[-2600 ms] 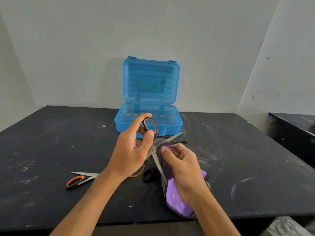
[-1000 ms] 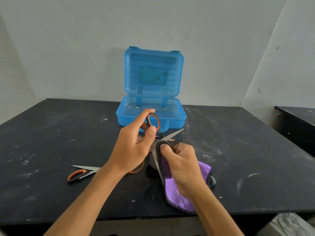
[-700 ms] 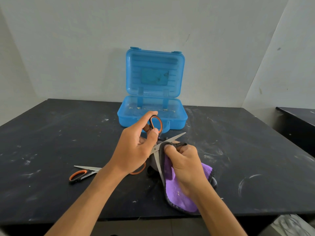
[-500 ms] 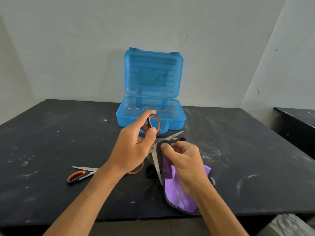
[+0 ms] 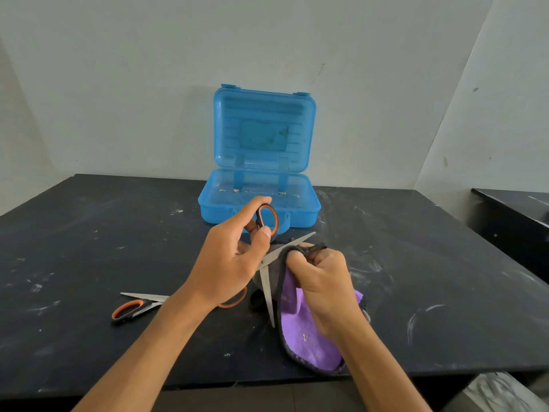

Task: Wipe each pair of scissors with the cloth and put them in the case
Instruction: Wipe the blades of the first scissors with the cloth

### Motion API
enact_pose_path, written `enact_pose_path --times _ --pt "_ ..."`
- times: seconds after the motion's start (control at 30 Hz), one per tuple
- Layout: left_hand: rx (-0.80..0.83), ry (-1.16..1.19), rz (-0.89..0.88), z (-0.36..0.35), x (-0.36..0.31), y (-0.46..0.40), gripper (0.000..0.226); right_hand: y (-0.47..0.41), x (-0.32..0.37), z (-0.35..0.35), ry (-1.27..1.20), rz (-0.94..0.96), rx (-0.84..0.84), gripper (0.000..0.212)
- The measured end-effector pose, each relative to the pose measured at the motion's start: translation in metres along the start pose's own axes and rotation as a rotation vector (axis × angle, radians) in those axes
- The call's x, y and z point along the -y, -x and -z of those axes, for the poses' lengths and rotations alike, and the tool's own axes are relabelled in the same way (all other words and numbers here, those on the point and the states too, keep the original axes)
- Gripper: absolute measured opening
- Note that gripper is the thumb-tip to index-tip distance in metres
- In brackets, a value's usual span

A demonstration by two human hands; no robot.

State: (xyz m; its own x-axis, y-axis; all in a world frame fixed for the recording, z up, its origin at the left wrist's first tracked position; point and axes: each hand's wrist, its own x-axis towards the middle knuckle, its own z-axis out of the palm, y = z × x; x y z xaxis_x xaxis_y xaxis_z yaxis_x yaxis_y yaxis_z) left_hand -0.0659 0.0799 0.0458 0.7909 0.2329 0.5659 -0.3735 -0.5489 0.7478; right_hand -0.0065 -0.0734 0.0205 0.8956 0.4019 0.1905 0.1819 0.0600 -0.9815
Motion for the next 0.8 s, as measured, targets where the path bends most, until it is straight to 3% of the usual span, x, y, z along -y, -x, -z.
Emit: enact_pose_path --times 0.07,0.27,0.4,0.5,0.63,0.8 --pt "-0.009 0.008 -0.001 0.001 0.001 0.0 0.042 0.0 -0.001 0.001 -0.018 -0.008 0.012 0.04" --pt "-0.005 -0.005 -0.028 -0.001 -0.002 0.0 0.042 0.004 0.0 0.001 -0.19 0.018 0.106 0.017" --pt "0.018 -0.053 -0.06 -0.004 -0.004 0.001 0.044 0.0 -0.002 0.001 -0.061 0.061 0.041 0.031" --pt "0.002 -0.014 -0.025 -0.003 -0.002 0.0 0.044 -0.002 -0.003 0.003 0.023 0.055 0.033 0.029" --pt "-0.006 -0.006 -0.009 0.0 0.0 -0.001 0.043 -0.002 -0.004 0.006 -0.079 0.032 0.065 0.019" --pt "0.009 0.014 0.002 -0.005 -0.004 -0.001 0.042 -0.008 -0.01 0.008 -0.147 -0.022 -0.069 0.021"
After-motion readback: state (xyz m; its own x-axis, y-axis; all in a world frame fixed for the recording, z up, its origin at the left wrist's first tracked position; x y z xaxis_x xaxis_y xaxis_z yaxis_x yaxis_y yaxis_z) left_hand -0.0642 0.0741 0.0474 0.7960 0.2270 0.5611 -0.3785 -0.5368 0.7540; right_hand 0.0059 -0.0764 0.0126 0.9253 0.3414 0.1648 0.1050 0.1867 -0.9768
